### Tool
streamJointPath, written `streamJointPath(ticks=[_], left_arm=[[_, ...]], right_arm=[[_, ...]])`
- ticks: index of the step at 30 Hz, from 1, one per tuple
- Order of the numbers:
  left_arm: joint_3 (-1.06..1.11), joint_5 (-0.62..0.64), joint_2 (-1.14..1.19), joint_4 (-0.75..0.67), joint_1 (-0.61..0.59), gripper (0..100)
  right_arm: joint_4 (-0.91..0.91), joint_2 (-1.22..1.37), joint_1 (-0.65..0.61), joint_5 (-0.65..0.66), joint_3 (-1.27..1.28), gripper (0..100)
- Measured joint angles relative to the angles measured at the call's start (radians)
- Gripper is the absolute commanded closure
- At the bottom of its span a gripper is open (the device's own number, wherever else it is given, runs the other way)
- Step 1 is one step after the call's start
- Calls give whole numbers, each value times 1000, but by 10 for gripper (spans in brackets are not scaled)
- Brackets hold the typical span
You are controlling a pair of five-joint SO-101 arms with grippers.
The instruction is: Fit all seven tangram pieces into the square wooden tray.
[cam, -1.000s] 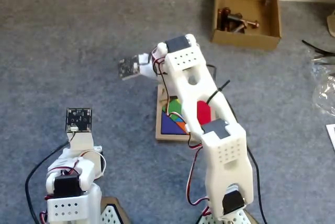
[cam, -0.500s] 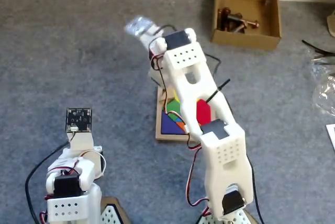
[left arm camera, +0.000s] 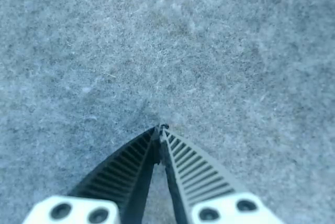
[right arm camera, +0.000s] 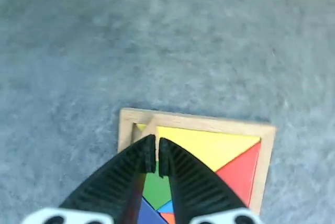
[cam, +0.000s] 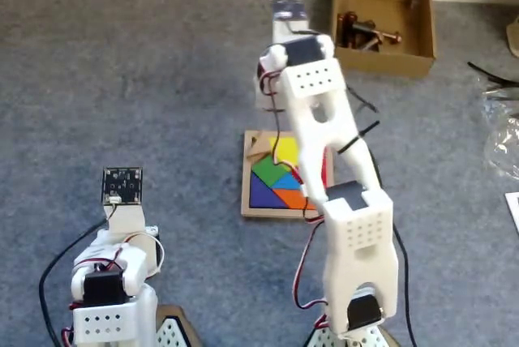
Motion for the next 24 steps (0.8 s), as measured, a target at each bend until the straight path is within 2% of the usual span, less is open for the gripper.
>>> streamJointPath(ticks=[8, 24], left_arm=[[0, 0, 0, 0, 0, 995], [0, 0, 0, 0, 0, 995]], right_arm=[[0, 0, 2, -147, 152, 995], [-180, 0, 0, -157, 242, 995]])
